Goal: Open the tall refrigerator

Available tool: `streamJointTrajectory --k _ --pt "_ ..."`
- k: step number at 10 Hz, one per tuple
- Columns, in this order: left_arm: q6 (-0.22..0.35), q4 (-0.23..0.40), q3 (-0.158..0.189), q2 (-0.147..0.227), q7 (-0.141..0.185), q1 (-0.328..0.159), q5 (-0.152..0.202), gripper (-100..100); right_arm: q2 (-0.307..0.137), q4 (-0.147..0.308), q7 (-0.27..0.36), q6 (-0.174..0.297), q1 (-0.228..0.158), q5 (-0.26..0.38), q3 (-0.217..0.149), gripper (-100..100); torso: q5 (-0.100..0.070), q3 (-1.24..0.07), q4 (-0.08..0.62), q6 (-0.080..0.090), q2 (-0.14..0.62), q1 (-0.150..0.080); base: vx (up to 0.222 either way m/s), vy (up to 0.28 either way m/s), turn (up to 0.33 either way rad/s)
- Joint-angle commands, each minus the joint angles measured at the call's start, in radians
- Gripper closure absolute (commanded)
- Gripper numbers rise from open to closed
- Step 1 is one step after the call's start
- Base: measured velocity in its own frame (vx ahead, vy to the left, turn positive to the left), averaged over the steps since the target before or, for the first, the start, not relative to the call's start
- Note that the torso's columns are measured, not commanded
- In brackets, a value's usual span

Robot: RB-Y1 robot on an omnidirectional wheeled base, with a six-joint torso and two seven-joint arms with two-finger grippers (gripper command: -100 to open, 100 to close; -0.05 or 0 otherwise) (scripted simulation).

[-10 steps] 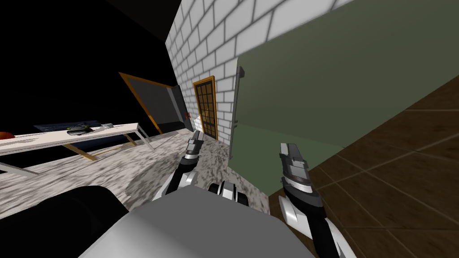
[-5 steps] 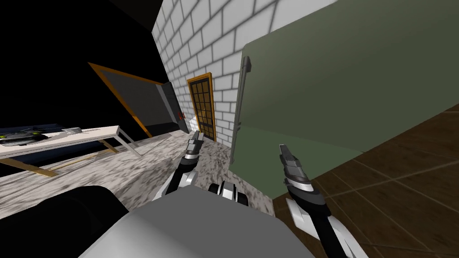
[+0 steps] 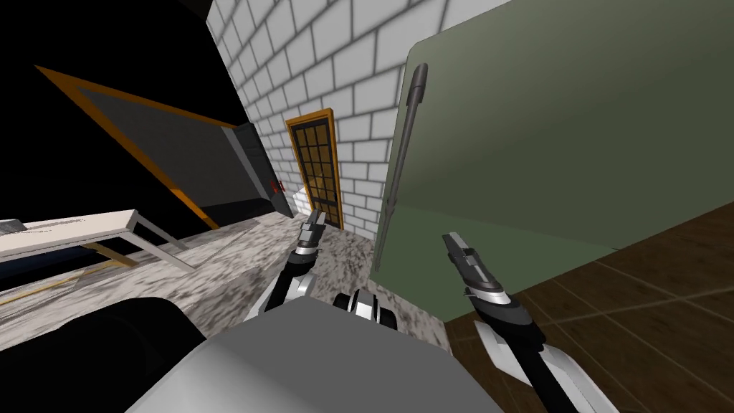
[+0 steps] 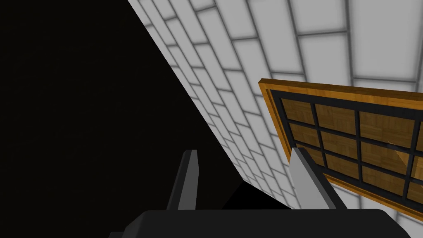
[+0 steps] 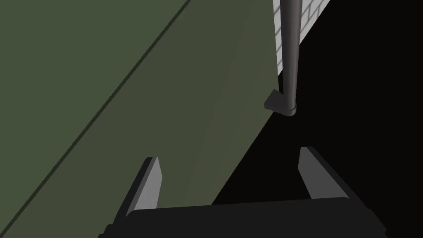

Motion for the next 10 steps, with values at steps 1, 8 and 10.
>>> streamJointTrajectory --k 1,8,10 --pt "0.0 0.0 0.0 0.0 0.0 0.0 0.0 0 -0.069 0.052 0.022 -0.025 -0.002 0.048 -0.05 -100 0.0 0.0 0.0 0.0 -0.001 0.0 0.133 0.273 -0.185" --pt "0.0 0.0 0.0 0.0 0.0 0.0 0.0 0 -0.262 0.199 0.066 -0.063 -0.024 0.158 -0.17 -100 0.0 0.0 0.0 0.0 0.0 0.003 0.106 0.249 -0.168" --pt "0.0 0.0 0.0 0.0 0.0 0.0 0.0 0 -0.329 0.255 0.081 -0.073 -0.033 0.195 -0.21 -100 -0.001 0.001 0.0 0.0 0.001 -0.004 0.063 0.193 -0.14"
